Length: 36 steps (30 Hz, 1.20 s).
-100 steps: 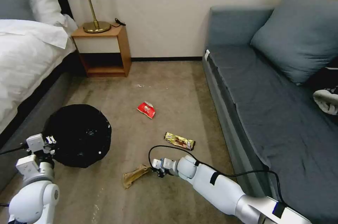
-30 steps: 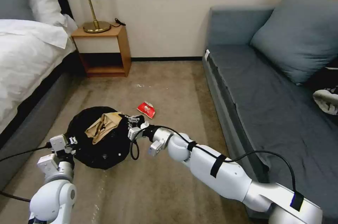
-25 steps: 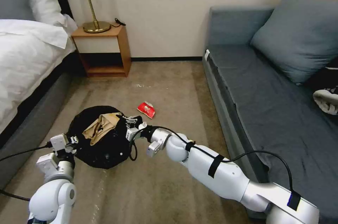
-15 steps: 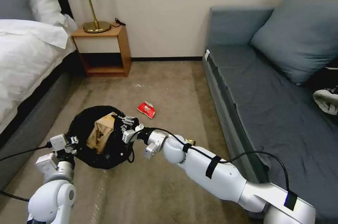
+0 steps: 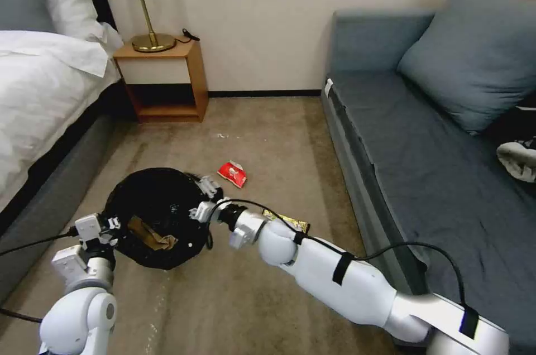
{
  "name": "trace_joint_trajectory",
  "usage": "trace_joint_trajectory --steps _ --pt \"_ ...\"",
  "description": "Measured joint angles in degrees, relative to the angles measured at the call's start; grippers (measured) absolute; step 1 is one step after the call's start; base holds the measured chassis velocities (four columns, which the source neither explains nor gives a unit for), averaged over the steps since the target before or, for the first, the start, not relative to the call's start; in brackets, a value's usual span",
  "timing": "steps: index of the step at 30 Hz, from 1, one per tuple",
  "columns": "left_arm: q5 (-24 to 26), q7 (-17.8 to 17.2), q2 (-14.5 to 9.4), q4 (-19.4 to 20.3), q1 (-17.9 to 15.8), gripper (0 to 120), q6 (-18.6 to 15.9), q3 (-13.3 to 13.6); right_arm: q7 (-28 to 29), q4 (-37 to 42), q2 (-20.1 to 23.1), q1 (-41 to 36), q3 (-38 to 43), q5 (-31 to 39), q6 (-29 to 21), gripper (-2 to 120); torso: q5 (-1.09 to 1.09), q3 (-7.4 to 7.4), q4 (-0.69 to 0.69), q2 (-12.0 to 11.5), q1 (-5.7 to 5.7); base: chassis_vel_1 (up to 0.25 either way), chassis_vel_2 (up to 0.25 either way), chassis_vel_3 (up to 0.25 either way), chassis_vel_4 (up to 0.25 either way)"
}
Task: Pick up the trash bin, then pick up the garbage on the floor and place it into the trash bin.
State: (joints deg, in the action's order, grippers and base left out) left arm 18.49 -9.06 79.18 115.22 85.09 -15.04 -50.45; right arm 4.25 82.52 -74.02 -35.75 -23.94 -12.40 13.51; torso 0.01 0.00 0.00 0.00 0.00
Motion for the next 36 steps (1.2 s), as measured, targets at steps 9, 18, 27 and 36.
trace_joint_trajectory --steps 9,18,27,36 --pt "-2.6 -0.5 -2.6 -4.0 -1.2 5 2.7 -1.5 -5.1 5.6 3.7 -15.4 16.4 5.9 10.4 100 0.00 0.00 -0.01 0.0 0.00 0.000 0.000 0.000 0.000" --pt "-1.9 -0.6 -3.5 -5.5 -0.2 5 4.2 -1.7 -7.1 8.6 0.0 -26.1 26.8 3.2 14.0 100 -0.01 0.00 0.00 0.0 0.00 0.000 0.000 0.000 0.000" --pt "-1.2 -0.7 -3.8 -5.3 0.1 5 4.8 -2.0 -7.4 11.7 0.1 -32.7 30.3 3.0 13.8 100 -0.01 0.00 -0.01 0.0 0.00 0.000 0.000 0.000 0.000" --pt "-0.1 -0.7 -4.5 -5.4 0.3 5 5.0 -2.4 -8.3 10.5 -1.0 -33.5 30.1 2.2 16.1 100 -0.01 0.00 -0.01 0.0 0.00 0.000 0.000 0.000 0.000"
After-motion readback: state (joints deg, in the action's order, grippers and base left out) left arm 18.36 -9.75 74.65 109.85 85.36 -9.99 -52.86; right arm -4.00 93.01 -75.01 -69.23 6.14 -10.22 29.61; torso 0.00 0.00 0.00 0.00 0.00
